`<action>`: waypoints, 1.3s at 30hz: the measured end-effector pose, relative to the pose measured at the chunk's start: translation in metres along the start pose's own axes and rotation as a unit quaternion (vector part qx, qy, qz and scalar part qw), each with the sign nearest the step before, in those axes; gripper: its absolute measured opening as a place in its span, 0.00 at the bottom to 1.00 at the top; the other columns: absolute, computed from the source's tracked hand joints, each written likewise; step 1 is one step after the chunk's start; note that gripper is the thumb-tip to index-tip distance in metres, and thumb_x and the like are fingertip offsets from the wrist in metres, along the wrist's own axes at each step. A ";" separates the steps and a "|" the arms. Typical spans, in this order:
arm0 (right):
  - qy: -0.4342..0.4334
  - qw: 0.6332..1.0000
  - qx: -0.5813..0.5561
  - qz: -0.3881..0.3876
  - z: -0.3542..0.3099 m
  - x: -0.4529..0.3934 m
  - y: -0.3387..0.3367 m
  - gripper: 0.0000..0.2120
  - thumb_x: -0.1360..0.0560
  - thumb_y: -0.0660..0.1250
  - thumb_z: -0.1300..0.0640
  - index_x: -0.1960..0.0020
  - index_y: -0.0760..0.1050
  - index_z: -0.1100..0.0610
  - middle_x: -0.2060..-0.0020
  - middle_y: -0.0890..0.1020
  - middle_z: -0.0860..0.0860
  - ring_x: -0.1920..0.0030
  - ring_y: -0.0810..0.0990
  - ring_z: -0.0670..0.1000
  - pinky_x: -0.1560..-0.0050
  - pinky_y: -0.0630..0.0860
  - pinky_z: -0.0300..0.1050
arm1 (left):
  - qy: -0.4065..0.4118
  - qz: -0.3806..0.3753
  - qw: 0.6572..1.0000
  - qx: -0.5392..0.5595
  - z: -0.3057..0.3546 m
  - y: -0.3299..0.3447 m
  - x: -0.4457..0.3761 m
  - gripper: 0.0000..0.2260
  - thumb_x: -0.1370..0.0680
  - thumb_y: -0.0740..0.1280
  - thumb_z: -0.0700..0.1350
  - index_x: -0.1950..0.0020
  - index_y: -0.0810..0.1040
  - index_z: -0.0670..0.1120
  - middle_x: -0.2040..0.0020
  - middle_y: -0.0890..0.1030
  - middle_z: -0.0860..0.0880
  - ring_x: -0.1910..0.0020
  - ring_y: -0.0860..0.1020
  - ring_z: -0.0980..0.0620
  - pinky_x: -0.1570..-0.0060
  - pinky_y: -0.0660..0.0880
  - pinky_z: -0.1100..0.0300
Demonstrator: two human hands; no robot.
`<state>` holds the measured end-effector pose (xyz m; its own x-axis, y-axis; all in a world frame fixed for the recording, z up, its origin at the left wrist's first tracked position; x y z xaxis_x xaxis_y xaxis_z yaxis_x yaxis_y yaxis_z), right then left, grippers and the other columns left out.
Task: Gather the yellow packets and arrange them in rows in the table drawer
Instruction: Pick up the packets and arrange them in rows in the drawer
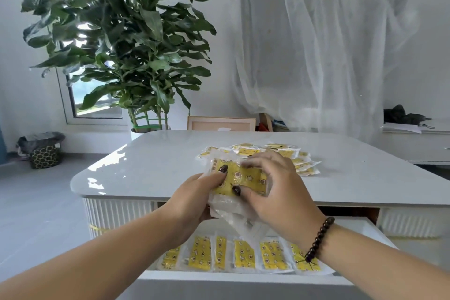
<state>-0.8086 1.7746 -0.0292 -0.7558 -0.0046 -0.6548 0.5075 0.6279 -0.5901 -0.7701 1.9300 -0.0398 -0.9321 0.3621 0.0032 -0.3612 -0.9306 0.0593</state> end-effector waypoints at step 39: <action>0.223 0.946 -0.196 -0.132 0.031 0.012 0.010 0.32 0.46 0.76 0.34 0.55 0.81 0.59 0.59 0.84 0.59 0.59 0.80 0.55 0.52 0.78 0.55 | 0.035 -0.052 0.983 -0.170 -0.015 -0.013 -0.005 0.07 0.23 0.67 0.43 0.48 0.82 0.45 0.51 0.86 0.48 0.49 0.84 0.48 0.41 0.77 0.48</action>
<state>-0.8000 1.7563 -0.0579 -0.9784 0.0730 -0.1934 0.1510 0.8914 -0.4273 -0.7612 1.9391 -0.0554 -0.8852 0.4619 -0.0552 -0.4300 -0.8578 -0.2816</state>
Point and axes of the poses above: each hand's wrist, its own x-axis away from the middle knuckle, its own y-axis out of the palm, z = x × y, the point moved 1 cm from there along -x, towards the middle knuckle
